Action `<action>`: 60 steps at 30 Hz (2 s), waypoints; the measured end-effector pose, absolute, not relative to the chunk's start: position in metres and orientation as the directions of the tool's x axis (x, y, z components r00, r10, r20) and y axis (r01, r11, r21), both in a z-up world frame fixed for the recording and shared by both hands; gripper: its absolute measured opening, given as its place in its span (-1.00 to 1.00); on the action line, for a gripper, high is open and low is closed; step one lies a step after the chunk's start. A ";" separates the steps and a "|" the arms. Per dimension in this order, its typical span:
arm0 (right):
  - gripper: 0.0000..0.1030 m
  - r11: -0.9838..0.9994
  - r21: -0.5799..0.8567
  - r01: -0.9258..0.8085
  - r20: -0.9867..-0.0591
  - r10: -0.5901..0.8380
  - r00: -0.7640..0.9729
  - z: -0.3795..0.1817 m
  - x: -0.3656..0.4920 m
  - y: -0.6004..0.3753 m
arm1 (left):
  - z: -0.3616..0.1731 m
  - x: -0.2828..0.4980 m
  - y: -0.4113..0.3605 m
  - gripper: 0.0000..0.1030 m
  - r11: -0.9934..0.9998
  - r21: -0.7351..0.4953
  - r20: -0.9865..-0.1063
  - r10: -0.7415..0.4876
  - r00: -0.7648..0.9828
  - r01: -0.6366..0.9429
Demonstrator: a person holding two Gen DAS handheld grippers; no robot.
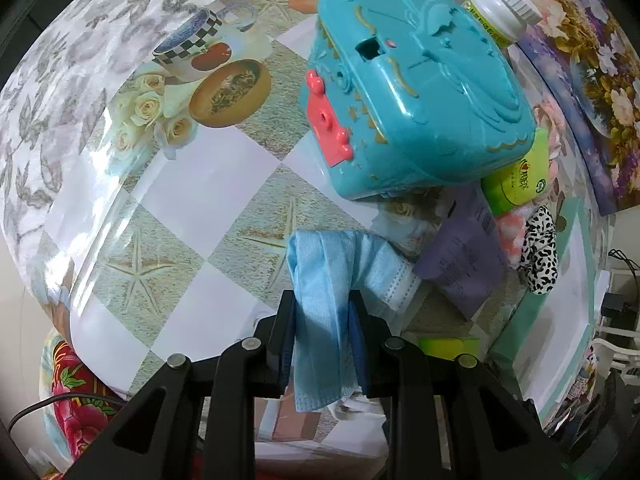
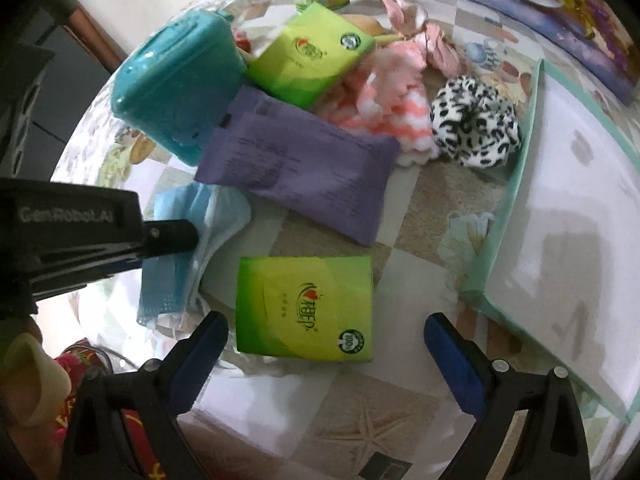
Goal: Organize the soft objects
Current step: 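Close the left tool on the blue mask while the right tool grasps the green tissue pack, then carry the mask with the left tool into the tray while the right tool drops the tissue pack there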
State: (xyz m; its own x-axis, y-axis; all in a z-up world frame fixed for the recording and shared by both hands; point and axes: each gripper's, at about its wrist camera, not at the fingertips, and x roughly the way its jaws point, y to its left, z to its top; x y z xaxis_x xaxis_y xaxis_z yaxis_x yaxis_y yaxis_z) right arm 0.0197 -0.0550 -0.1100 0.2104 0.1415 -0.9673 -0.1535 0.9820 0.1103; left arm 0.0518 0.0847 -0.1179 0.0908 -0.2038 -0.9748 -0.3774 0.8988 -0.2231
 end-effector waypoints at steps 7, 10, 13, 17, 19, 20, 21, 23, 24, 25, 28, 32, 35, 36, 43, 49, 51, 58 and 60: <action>0.82 0.993 0.100 -0.063 -0.972 0.111 0.205 -0.108 0.027 -0.074 | -0.100 0.052 0.092 -0.49 0.898 -0.207 -0.978 -0.187 0.088 -0.389; 0.82 0.995 0.098 -0.018 -0.976 0.100 0.195 -0.111 0.030 -0.083 | -0.098 0.051 0.091 -0.49 0.898 -0.205 -0.979 -0.185 0.088 -0.390; 0.81 0.995 0.101 -0.022 -0.974 0.103 0.203 -0.109 0.032 -0.081 | -0.097 0.050 0.088 -0.49 0.897 -0.207 -0.978 -0.187 0.088 -0.391; 0.81 0.993 0.077 -0.086 -0.970 0.095 0.225 -0.108 0.033 -0.067 | -0.096 0.051 0.087 -0.45 0.898 -0.220 -0.976 -0.205 0.080 -0.380; 0.69 0.992 0.054 -0.113 -0.969 0.080 0.234 -0.110 0.034 -0.056 | -0.097 0.050 0.086 -0.37 0.898 -0.228 -0.974 -0.214 0.079 -0.377; 0.64 0.991 0.052 -0.119 -0.970 0.079 0.231 -0.111 0.034 -0.053 | -0.097 0.050 0.085 -0.31 0.897 -0.231 -0.973 -0.218 0.079 -0.377; 0.51 0.991 0.051 -0.121 -0.971 0.078 0.225 -0.112 0.035 -0.052 | -0.097 0.049 0.085 -0.28 0.895 -0.237 -0.971 -0.224 0.079 -0.378; 0.35 0.992 0.031 -0.123 -0.969 0.060 0.238 -0.113 0.036 -0.043 | -0.097 0.049 0.083 -0.17 0.892 -0.250 -0.968 -0.237 0.084 -0.377; 0.29 0.992 0.032 -0.123 -0.968 0.061 0.242 -0.116 0.033 -0.041 | -0.096 0.048 0.082 -0.15 0.892 -0.256 -0.967 -0.241 0.087 -0.373; 0.29 0.992 0.037 -0.121 -0.968 0.065 0.241 -0.116 0.031 -0.042 | -0.095 0.048 0.079 -0.14 0.895 -0.257 -0.966 -0.241 0.089 -0.365; 0.29 0.993 0.026 -0.117 -0.970 0.053 0.235 -0.114 0.029 -0.046 | -0.094 0.049 0.068 -0.14 0.918 -0.227 -0.974 -0.214 0.077 -0.324; 0.29 0.995 0.030 -0.093 -0.973 0.051 0.227 -0.114 0.020 -0.055 | -0.096 0.050 0.051 -0.33 0.942 -0.203 -0.979 -0.196 0.053 -0.266; 0.29 0.997 0.038 -0.073 -0.974 0.053 0.222 -0.114 0.019 -0.059 | -0.094 0.049 0.046 -0.62 0.941 -0.223 -0.975 -0.215 0.057 -0.253; 0.29 0.997 0.041 -0.070 -0.974 0.056 0.221 -0.114 0.017 -0.063 | -0.094 0.048 0.045 -0.68 0.940 -0.231 -0.973 -0.223 0.060 -0.251; 0.28 0.994 0.088 -0.063 -0.966 0.101 0.237 -0.106 0.012 -0.088 | -0.071 0.043 0.050 -0.79 0.935 -0.269 -0.959 -0.237 0.158 -0.233; 0.28 0.987 0.154 -0.036 -0.948 0.158 0.276 -0.080 0.000 -0.104 | -0.045 0.033 0.053 -0.79 0.939 -0.272 -0.944 -0.218 0.249 -0.209; 0.28 0.984 0.175 -0.026 -0.940 0.175 0.292 -0.071 -0.004 -0.111 | -0.034 0.029 0.055 -0.80 0.938 -0.273 -0.936 -0.208 0.284 -0.213; 0.28 0.973 0.231 0.001 -0.892 0.211 0.401 -0.032 -0.022 -0.134 | -0.004 0.024 0.067 -0.79 0.942 -0.281 -0.890 -0.184 0.417 -0.184; 0.28 0.972 0.236 0.014 -0.881 0.208 0.426 -0.020 -0.024 -0.140 | 0.001 0.025 0.064 -0.80 0.944 -0.279 -0.871 -0.173 0.461 -0.174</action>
State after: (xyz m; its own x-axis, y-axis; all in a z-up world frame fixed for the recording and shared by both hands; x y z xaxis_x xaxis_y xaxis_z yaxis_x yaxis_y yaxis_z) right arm -0.0240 -0.1397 -0.0204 0.4259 0.2080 -0.8805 0.0140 0.9716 0.2363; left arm 0.0250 0.0638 0.0010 0.4605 -0.1727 -0.8707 -0.1741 0.9443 -0.2794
